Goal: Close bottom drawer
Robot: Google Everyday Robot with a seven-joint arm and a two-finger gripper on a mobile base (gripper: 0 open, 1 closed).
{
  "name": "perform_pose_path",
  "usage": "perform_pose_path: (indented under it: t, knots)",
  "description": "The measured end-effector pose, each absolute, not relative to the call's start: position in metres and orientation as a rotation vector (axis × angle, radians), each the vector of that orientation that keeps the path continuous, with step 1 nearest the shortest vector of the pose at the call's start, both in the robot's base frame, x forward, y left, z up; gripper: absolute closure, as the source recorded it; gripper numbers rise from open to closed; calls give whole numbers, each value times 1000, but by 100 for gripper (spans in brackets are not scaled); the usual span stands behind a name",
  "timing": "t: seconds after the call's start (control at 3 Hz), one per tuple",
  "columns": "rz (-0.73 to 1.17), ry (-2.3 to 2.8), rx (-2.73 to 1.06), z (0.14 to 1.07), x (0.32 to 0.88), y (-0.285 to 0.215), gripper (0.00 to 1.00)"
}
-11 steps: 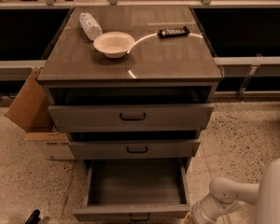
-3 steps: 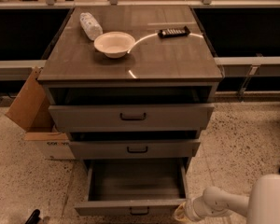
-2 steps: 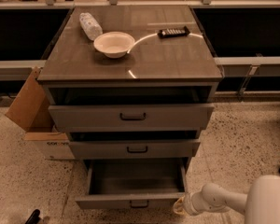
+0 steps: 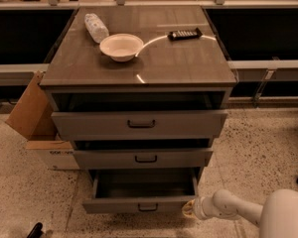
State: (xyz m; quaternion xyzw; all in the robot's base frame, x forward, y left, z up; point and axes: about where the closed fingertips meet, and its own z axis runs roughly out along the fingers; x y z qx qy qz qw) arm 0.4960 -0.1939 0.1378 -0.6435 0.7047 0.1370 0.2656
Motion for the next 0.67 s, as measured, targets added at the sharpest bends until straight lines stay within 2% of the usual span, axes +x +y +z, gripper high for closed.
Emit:
perform_pose_path:
  t: [0.67]
  knots:
    - [301, 1858, -1667, 147, 541, -196, 100]
